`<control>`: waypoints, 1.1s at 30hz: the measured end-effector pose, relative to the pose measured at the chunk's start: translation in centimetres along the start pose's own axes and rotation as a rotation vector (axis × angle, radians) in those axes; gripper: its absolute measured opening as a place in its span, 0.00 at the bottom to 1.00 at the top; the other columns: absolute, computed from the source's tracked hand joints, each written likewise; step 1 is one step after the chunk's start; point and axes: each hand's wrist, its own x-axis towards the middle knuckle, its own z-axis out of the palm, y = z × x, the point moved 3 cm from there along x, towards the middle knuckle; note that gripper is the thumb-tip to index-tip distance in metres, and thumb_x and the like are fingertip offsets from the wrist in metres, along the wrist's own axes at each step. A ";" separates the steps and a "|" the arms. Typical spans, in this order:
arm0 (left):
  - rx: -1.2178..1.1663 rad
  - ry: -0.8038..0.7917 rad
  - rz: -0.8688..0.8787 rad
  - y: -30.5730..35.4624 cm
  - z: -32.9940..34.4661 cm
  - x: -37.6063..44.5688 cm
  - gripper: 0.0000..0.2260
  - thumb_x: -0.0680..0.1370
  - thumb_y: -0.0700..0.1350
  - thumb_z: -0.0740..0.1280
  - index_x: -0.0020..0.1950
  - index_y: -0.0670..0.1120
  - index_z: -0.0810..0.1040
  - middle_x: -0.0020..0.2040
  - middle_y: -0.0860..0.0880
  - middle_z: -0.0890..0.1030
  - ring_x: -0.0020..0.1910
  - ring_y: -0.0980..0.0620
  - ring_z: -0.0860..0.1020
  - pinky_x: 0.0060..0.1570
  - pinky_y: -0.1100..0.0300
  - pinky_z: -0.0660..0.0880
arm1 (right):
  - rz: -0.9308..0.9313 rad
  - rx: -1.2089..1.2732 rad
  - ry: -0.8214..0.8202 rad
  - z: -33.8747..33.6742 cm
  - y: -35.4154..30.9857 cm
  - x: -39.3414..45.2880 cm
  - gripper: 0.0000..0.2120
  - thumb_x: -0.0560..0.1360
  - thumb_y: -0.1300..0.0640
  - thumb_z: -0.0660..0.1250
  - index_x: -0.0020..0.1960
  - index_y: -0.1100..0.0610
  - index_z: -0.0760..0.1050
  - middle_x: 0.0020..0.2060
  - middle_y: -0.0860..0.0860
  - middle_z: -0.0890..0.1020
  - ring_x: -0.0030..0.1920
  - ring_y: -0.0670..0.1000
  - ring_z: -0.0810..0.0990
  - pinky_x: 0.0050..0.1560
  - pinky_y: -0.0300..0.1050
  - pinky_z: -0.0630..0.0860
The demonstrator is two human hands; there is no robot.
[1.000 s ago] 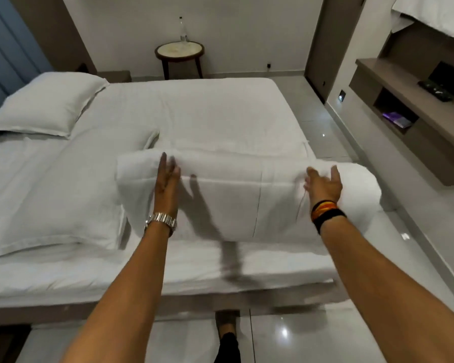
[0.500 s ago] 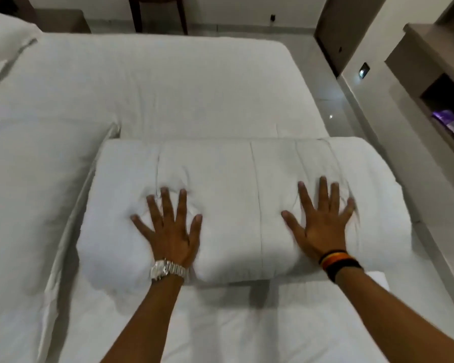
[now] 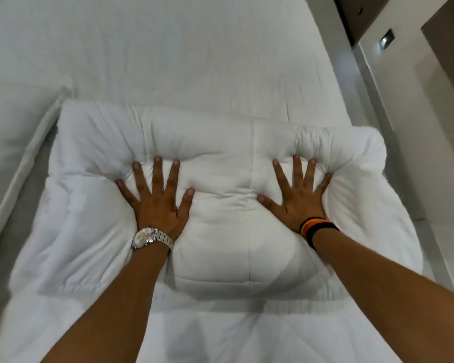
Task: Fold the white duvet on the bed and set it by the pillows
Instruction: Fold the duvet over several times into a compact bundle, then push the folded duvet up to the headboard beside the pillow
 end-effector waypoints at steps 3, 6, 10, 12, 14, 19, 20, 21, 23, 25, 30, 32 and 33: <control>0.023 -0.044 -0.037 0.4 -1.8 -1.0 0.32 0.83 0.67 0.52 0.86 0.57 0.55 0.87 0.47 0.54 0.85 0.36 0.45 0.74 0.24 0.39 | -0.019 -0.012 -0.069 -1.2 0.1 -0.5 0.48 0.69 0.15 0.38 0.81 0.35 0.29 0.83 0.53 0.33 0.80 0.66 0.30 0.69 0.82 0.36; 0.038 -0.087 -0.106 1.0 -3.9 -3.7 0.32 0.83 0.66 0.51 0.85 0.56 0.58 0.86 0.46 0.57 0.85 0.36 0.50 0.77 0.27 0.39 | -0.050 0.019 -0.165 -2.0 0.4 -0.9 0.48 0.67 0.14 0.37 0.79 0.33 0.26 0.83 0.53 0.31 0.80 0.66 0.29 0.68 0.82 0.35; -0.106 -0.082 -0.460 4.1 -6.7 -9.5 0.31 0.82 0.67 0.49 0.83 0.56 0.65 0.85 0.44 0.60 0.84 0.36 0.53 0.78 0.29 0.43 | -0.115 0.031 -0.249 -4.5 0.6 -1.1 0.53 0.64 0.12 0.40 0.82 0.35 0.35 0.84 0.55 0.40 0.81 0.68 0.36 0.69 0.83 0.37; -0.243 -0.090 -0.722 7.3 -7.9 -12.7 0.34 0.79 0.71 0.48 0.83 0.62 0.61 0.86 0.44 0.52 0.85 0.36 0.45 0.76 0.27 0.42 | -0.151 0.055 -0.123 -7.7 0.4 -0.4 0.55 0.64 0.12 0.48 0.83 0.40 0.52 0.82 0.57 0.58 0.81 0.65 0.54 0.73 0.80 0.44; -0.433 -0.127 -0.969 11.5 -8.7 -15.1 0.35 0.75 0.76 0.51 0.82 0.70 0.49 0.87 0.46 0.40 0.84 0.35 0.37 0.74 0.22 0.44 | -0.268 0.148 0.108 -11.6 0.1 1.4 0.52 0.65 0.15 0.56 0.80 0.45 0.62 0.75 0.57 0.69 0.76 0.61 0.65 0.75 0.73 0.52; -1.006 0.034 -1.456 18.6 -9.3 -15.8 0.49 0.67 0.75 0.68 0.80 0.75 0.42 0.83 0.50 0.29 0.83 0.33 0.39 0.75 0.25 0.54 | -0.646 0.252 -0.065 -17.1 -2.2 11.0 0.56 0.61 0.15 0.63 0.82 0.33 0.47 0.83 0.54 0.57 0.83 0.57 0.54 0.78 0.66 0.56; -1.074 0.075 -1.535 19.3 -9.2 -15.6 0.51 0.64 0.75 0.70 0.80 0.76 0.42 0.84 0.47 0.31 0.84 0.32 0.43 0.75 0.28 0.56 | -0.646 0.201 -0.190 -17.0 -2.6 12.8 0.58 0.59 0.15 0.64 0.81 0.29 0.42 0.84 0.54 0.54 0.83 0.57 0.52 0.79 0.64 0.56; -1.118 0.110 -1.594 19.6 -8.9 -15.4 0.53 0.62 0.75 0.71 0.79 0.76 0.42 0.85 0.45 0.34 0.84 0.32 0.47 0.76 0.30 0.58 | -0.623 0.146 -0.298 -16.4 -3.0 14.4 0.59 0.57 0.14 0.65 0.79 0.26 0.39 0.84 0.53 0.52 0.84 0.57 0.51 0.80 0.63 0.55; -1.125 0.153 -1.648 19.6 -8.1 -15.5 0.56 0.60 0.74 0.73 0.79 0.76 0.42 0.86 0.42 0.41 0.84 0.35 0.53 0.78 0.35 0.60 | -0.537 0.079 -0.454 -13.6 -3.4 16.8 0.61 0.54 0.12 0.65 0.76 0.22 0.35 0.85 0.52 0.48 0.84 0.58 0.51 0.81 0.63 0.53; -1.091 0.193 -1.659 19.0 -6.9 -16.1 0.58 0.58 0.74 0.75 0.79 0.75 0.43 0.85 0.40 0.50 0.83 0.37 0.56 0.78 0.37 0.61 | -0.474 0.116 -0.548 -9.0 -3.6 18.0 0.60 0.53 0.12 0.65 0.73 0.19 0.31 0.85 0.51 0.49 0.83 0.58 0.54 0.81 0.62 0.54; -1.092 0.305 -1.658 18.4 -5.1 -16.7 0.61 0.55 0.69 0.79 0.81 0.73 0.47 0.83 0.41 0.61 0.77 0.36 0.67 0.76 0.42 0.66 | -0.441 0.269 -0.604 -2.9 -3.7 17.9 0.63 0.53 0.13 0.66 0.76 0.24 0.31 0.81 0.51 0.65 0.78 0.56 0.67 0.78 0.55 0.63; -1.099 0.329 -1.636 18.3 -4.8 -16.9 0.59 0.58 0.68 0.80 0.80 0.74 0.47 0.82 0.42 0.63 0.75 0.36 0.70 0.75 0.42 0.67 | -0.420 0.299 -0.586 -3.4 -3.6 18.1 0.64 0.52 0.13 0.67 0.77 0.24 0.35 0.81 0.50 0.65 0.78 0.57 0.67 0.78 0.56 0.63; -1.100 0.340 -1.620 18.1 -4.7 -17.1 0.58 0.60 0.66 0.81 0.81 0.73 0.48 0.82 0.43 0.63 0.75 0.37 0.70 0.75 0.43 0.67 | -0.412 0.319 -0.582 -3.7 -3.5 18.1 0.64 0.51 0.13 0.67 0.78 0.24 0.37 0.81 0.49 0.65 0.78 0.57 0.67 0.78 0.56 0.63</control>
